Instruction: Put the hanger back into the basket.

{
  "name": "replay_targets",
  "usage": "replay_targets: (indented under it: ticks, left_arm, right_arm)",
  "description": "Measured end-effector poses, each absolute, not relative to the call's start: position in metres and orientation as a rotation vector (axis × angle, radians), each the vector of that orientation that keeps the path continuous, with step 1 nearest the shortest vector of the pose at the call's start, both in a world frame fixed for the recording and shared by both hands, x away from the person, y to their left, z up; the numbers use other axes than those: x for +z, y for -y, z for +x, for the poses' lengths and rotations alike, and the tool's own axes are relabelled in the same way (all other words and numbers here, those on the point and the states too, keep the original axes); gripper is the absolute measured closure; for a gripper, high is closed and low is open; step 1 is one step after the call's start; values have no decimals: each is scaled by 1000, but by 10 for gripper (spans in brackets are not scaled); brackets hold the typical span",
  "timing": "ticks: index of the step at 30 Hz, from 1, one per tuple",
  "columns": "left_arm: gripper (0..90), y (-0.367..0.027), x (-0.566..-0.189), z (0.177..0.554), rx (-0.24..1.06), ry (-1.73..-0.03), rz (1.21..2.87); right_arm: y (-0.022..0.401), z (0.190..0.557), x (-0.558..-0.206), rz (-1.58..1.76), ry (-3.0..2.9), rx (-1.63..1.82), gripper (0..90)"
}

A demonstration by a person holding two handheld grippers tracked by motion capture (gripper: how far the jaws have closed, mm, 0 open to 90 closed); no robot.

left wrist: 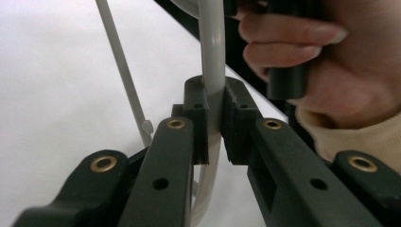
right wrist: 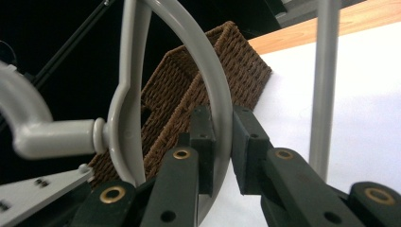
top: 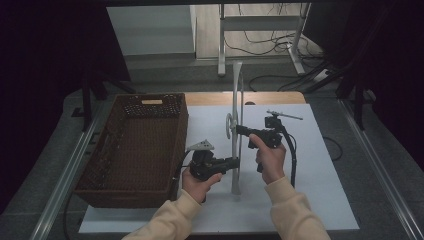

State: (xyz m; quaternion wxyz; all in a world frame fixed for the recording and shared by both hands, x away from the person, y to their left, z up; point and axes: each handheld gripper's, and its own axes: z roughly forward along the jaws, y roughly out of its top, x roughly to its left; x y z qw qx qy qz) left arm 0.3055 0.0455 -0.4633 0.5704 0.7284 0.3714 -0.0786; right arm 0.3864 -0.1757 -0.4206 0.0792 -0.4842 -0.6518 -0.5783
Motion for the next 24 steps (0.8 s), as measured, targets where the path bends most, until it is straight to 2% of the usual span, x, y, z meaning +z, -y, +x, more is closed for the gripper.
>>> replay_targets:
  ticks: [8, 12, 20, 24]
  left_arm:
    - [819, -49, -459, 307, -204, -862, 1711]
    - [820, -52, -455, 307, -207, -854, 1708]
    - [821, -59, -447, 309, -220, -833, 1695]
    - [821, -63, -442, 309, -219, -830, 1688]
  right_arm:
    - [177, 387, -420, -1439, 1944, -1735, 761]
    - [179, 388, -420, -1426, 1933, -1746, 682]
    - [190, 387, -418, -1458, 1933, -1739, 418]
    - [201, 382, -414, -1426, 1974, -1768, 350]
